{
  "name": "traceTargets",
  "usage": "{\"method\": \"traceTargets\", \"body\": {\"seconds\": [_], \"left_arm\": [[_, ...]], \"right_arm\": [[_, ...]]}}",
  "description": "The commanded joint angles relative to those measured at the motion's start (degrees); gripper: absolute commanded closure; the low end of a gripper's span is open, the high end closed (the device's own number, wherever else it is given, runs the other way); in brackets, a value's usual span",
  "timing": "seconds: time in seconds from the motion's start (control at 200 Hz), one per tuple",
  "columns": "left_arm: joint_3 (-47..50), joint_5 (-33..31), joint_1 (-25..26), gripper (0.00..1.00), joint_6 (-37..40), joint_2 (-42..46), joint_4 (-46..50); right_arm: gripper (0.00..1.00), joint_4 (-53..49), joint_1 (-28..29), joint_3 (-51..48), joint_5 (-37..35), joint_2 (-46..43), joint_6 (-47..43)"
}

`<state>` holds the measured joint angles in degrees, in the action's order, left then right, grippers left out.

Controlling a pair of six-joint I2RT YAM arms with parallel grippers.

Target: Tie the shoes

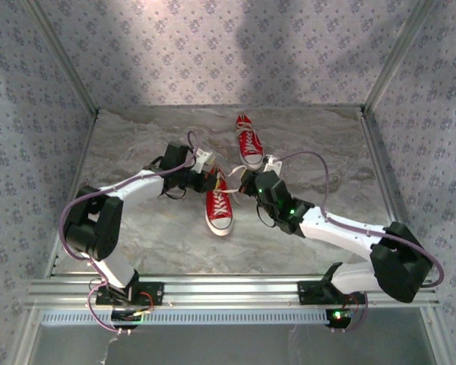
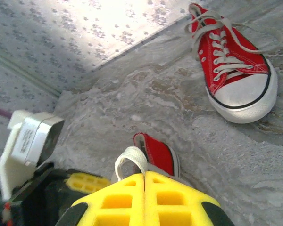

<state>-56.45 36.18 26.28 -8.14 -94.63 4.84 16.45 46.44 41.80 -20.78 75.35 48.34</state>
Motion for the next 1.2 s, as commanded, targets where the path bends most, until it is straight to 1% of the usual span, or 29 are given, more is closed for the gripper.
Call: {"method": "traceTargets", "body": {"seconds": [0.0,0.06,0.125,0.26,0.32,0.365,0.485,0.57,0.71,0.785,0.899,0.984,1.069,1.194], "left_arm": [[1.18,0.84,0.34,1.00,0.86,2.77,-2.43],[1.67,1.21,0.35,1.00,1.60,3.34,-2.98],[1.97,2.30,0.40,1.00,2.97,3.74,-3.17],[2.79,3.18,0.58,1.00,6.26,4.49,-3.06],[3.42,2.66,0.87,1.00,7.86,5.02,-3.25],[3.83,2.04,1.13,1.00,8.75,5.40,-3.39],[4.23,0.73,1.55,1.00,11.55,5.86,-3.04],[4.30,-0.91,2.08,1.00,13.62,6.18,-2.82],[4.85,-4.53,3.06,1.00,17.02,6.69,-3.43],[5.18,-5.16,3.36,1.00,18.27,7.04,-3.59],[6.01,-5.64,3.73,1.00,18.51,7.60,-4.31],[6.41,-5.89,3.86,1.00,18.59,7.95,-4.45],[6.90,-5.86,4.03,1.00,18.51,8.18,-4.75],[7.06,-5.77,4.21,1.00,18.40,8.32,-4.82]], "right_arm": [[1.00,-4.45,-2.54,4.47,5.27,3.37,1.55],[1.00,-4.71,-4.39,6.55,9.68,5.51,-0.35],[1.00,-4.75,-6.05,8.87,14.87,7.86,-4.55],[1.00,-5.27,-8.62,13.89,21.88,12.07,-10.30],[1.00,-7.23,-9.58,17.39,26.02,14.54,-11.84],[1.00,-9.45,-10.12,20.46,28.83,16.71,-15.34],[1.00,-13.56,-10.56,27.01,35.86,22.28,-18.98],[1.00,-16.47,-10.86,31.78,39.40,25.98,-20.81],[1.00,-18.41,-11.27,36.26,44.81,30.28,-24.65],[1.00,-20.57,-11.67,39.37,49.07,32.59,-27.23],[1.00,-22.07,-12.68,42.78,56.88,36.22,-30.25],[1.00,-23.74,-13.55,46.01,64.18,39.29,-31.50],[1.00,-28.05,-13.39,49.89,69.96,42.29,-34.38],[0.99,-32.56,-12.19,52.75,72.31,44.74,-38.45]]}}
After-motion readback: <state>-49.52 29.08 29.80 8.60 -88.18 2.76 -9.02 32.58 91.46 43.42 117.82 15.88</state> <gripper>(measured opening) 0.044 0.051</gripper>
